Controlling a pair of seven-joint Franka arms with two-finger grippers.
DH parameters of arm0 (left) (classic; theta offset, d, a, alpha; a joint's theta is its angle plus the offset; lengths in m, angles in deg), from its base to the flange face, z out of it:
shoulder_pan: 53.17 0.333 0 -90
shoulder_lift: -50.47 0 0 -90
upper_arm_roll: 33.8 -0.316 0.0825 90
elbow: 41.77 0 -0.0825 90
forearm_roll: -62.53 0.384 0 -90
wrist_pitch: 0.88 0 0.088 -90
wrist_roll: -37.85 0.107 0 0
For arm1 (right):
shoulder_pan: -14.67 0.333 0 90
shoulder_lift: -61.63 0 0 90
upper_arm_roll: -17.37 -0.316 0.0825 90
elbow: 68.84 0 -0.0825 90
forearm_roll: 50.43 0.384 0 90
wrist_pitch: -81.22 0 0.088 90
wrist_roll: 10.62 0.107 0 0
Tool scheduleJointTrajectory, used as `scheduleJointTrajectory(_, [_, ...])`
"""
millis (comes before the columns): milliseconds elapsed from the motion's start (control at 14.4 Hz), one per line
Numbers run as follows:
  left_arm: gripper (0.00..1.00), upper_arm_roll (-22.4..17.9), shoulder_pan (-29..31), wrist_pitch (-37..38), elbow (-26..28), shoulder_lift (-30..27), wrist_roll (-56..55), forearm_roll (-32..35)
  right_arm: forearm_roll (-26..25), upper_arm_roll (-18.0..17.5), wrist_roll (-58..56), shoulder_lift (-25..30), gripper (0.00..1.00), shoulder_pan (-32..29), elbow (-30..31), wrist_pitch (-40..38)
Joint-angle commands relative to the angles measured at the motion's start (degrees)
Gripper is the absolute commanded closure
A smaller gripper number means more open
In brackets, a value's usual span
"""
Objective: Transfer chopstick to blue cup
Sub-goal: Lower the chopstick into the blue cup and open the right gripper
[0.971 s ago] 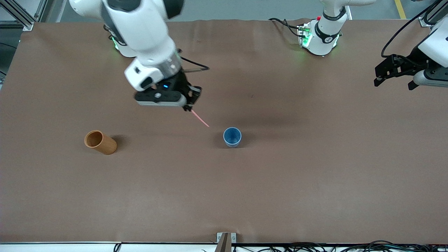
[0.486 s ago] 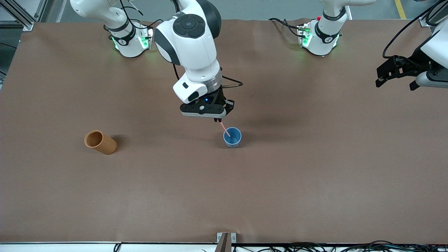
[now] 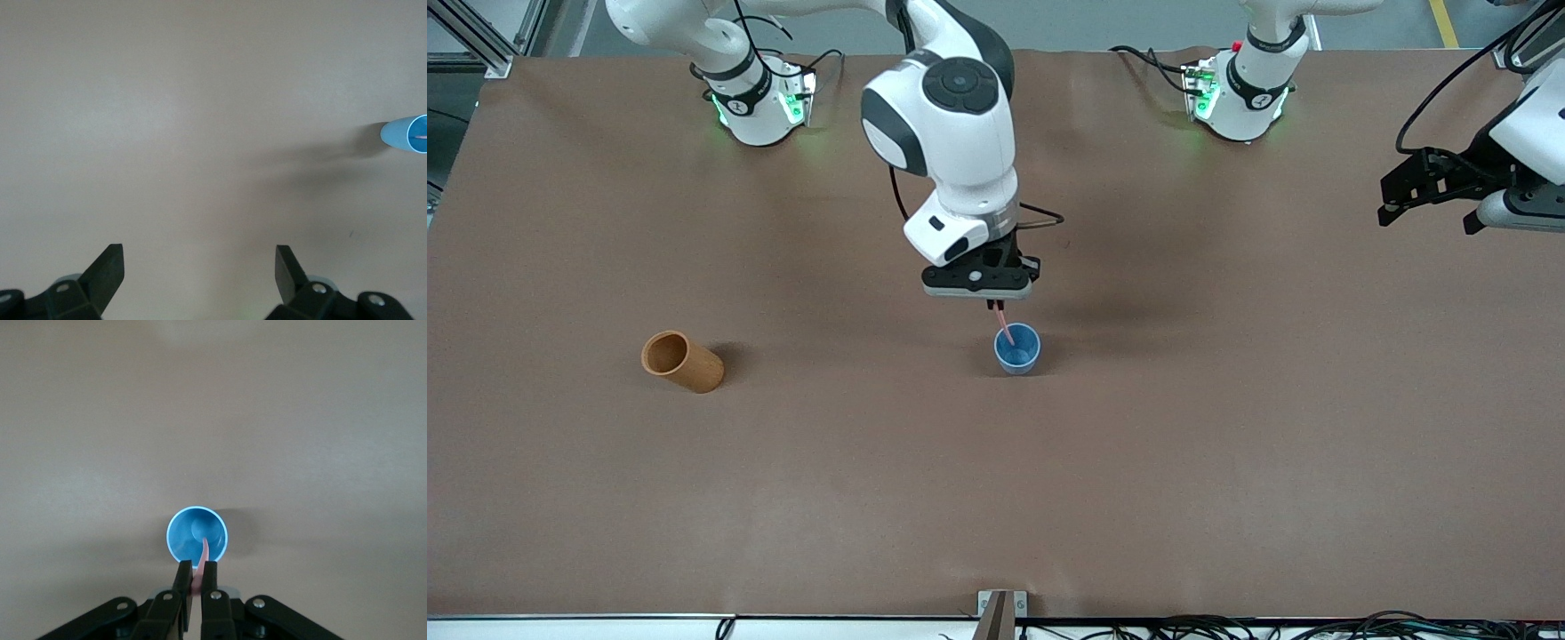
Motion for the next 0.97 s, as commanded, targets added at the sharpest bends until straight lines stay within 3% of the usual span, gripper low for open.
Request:
scheduleJointTrajectory(0, [0.00,-0.1,0.0,0.2,-0.9,0.3,0.6,-0.6,-2.4,0.5,1.0,-2.4,0.96,0.5,-1.0,2.4])
scheduleJointTrajectory(277, [0.00,-0.1,0.1,0.2,-0.8,0.1,0.6,-0.7,-3.0,0.6,1.0,-4.2,0.79,1.8,-1.0,2.8])
scheduleJointTrajectory(347, [0.00,-0.1,0.2,0.2,-0.8,0.1,0.6,-0.7,-2.9,0.6,0.9,-4.1,0.65,1.6,-1.1,3.2])
scheduleJointTrajectory(486, [0.00,-0.1,0.2,0.3,-0.7,-0.1,0.7,-0.7,-2.8,0.9,0.9,-3.4,0.00,0.8,-1.3,3.2])
scheduleJointTrajectory(902, [0.00,0.0,0.1,0.4,-0.7,-0.1,0.7,-0.7,-1.7,0.9,0.2,3.6,0.00,-4.3,-1.0,1.1])
